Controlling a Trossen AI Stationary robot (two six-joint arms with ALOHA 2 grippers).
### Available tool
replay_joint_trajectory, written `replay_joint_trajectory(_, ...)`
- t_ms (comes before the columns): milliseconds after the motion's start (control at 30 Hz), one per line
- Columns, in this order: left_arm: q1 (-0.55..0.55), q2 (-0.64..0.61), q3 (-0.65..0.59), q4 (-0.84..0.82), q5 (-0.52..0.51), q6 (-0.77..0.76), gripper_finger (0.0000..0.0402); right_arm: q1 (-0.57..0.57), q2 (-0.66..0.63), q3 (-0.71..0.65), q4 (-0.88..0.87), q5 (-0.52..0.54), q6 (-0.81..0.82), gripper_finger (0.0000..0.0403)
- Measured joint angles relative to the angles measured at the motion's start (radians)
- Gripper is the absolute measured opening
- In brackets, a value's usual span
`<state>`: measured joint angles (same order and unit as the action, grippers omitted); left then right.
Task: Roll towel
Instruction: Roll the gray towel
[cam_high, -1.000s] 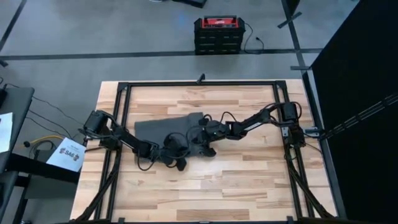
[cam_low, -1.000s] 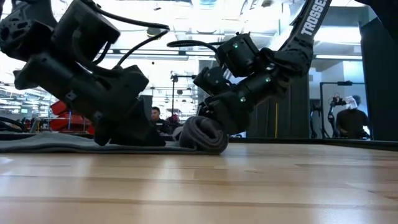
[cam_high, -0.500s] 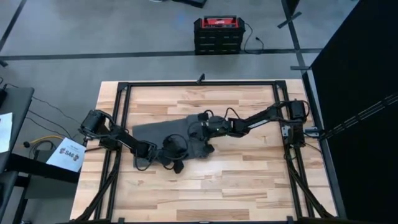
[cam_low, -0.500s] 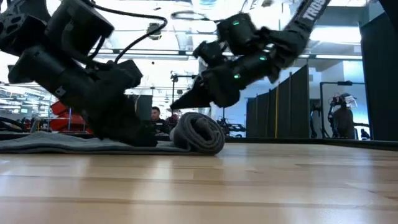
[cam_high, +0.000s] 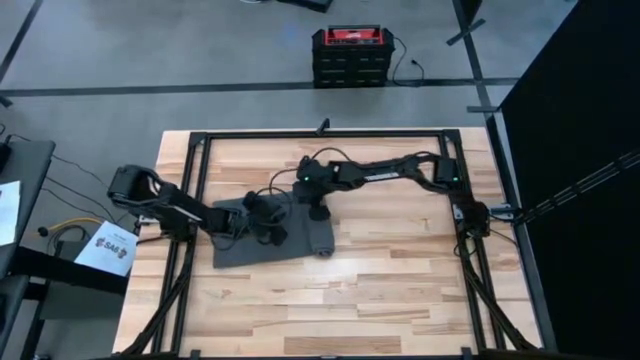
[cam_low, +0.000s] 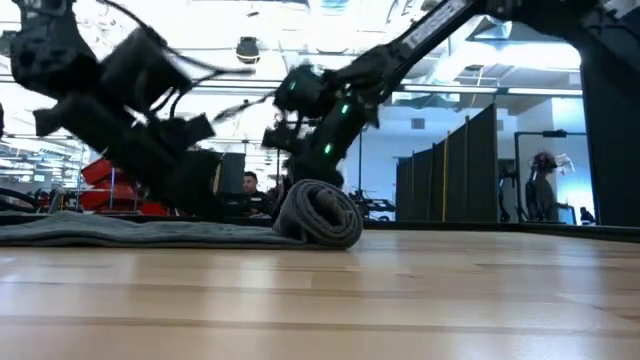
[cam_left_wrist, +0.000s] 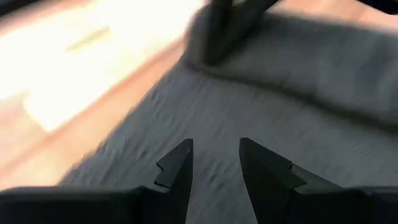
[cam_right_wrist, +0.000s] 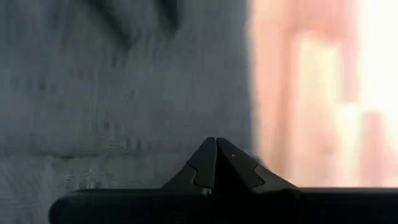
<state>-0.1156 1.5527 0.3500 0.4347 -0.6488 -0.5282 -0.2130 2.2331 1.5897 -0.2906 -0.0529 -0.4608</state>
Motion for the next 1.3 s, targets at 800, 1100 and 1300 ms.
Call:
replay_joint_trajectory(800,-0.149,0.116,-0.036,0.043,-0.024,-0.263,0.0118,-0.008,0.018,0.031,-0.118,0.134,0.043,0.0000)
replay_joint_trajectory(1100,-0.155,0.117,-0.037,0.045,-0.025,-0.261,0.0118,-0.012,0.014,0.030,-0.129,0.157,0.033,0.0000)
replay_joint_trajectory(1300,-0.156,0.117,-0.038,0.045,-0.025,-0.246,0.0118,-0.007,-0.032,0.023,-0.170,0.166,-0.025,0.0000)
